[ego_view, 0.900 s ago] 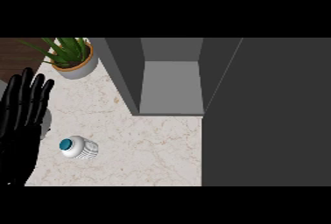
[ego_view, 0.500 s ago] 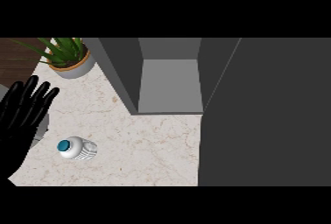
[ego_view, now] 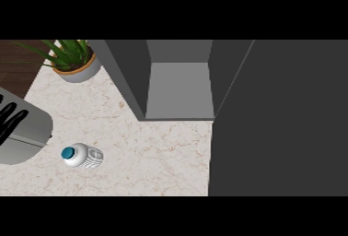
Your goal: Pick up the bottled water, place it into the cabinet and close the cabinet
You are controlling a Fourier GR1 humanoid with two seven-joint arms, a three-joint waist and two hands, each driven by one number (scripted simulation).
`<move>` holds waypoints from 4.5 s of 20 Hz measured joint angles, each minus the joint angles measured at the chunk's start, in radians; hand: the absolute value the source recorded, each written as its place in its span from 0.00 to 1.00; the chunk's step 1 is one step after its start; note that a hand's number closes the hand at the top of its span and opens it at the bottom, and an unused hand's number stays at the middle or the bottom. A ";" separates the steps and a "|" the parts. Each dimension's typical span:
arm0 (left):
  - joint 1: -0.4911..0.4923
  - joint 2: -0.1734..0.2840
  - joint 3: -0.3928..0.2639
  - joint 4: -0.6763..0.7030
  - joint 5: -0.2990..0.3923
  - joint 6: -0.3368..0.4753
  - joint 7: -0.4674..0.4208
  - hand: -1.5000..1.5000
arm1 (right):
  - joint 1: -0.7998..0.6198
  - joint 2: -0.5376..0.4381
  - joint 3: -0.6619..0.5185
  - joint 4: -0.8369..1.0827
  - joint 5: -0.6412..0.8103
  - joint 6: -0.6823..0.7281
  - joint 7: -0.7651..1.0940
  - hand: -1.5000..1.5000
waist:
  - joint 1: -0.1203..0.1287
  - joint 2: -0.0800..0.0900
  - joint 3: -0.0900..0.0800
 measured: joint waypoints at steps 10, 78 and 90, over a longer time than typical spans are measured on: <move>0.011 0.024 0.064 0.150 -0.106 -0.120 -0.010 0.00 | 0.186 0.001 0.069 -0.022 0.017 0.054 -0.099 0.00 | -0.008 0.002 0.000; -0.346 -0.398 -0.228 1.234 -0.869 0.509 -1.056 1.00 | 0.658 -0.155 0.229 -0.077 0.155 0.059 -0.517 0.00 | -0.011 -0.004 0.008; -0.456 -0.450 -0.550 0.994 -0.604 0.770 -0.725 1.00 | 0.662 -0.179 0.194 -0.079 0.148 0.050 -0.537 0.00 | -0.014 0.001 0.001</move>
